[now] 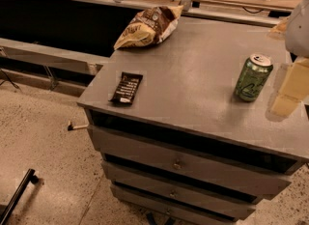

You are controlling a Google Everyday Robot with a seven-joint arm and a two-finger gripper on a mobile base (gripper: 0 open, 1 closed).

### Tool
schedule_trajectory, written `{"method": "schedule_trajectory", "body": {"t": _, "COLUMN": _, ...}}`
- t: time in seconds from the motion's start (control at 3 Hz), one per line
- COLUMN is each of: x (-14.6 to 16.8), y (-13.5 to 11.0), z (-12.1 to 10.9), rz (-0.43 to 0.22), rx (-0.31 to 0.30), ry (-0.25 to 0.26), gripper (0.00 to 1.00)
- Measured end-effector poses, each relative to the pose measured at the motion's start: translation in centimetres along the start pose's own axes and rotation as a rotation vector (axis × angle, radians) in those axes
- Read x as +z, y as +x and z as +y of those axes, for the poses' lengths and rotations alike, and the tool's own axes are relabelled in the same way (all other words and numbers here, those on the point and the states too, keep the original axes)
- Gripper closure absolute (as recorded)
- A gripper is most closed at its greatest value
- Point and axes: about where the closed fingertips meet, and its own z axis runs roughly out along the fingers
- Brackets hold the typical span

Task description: Move green can near rxbar chocolate

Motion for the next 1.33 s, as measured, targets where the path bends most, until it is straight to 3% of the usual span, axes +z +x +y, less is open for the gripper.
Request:
{"method": "schedule_trajectory", "body": {"t": 0.33, "x": 0.0, "y": 0.0, "z": 0.0, "rz": 0.000, "rx": 0.000, "ry": 0.000, "gripper": 0.00}}
{"method": "schedule_trajectory", "body": {"t": 1.0, "x": 2.4, "y": 0.5, "z": -5.1, "rz": 0.002, "rx": 0.041, "ry": 0.033, "gripper": 0.00}}
{"method": "schedule_trajectory", "body": {"t": 1.33, "x": 6.7, "y": 2.8, "z": -8.4, "rz": 0.003, "rx": 0.107, "ry": 0.000, "gripper": 0.00}}
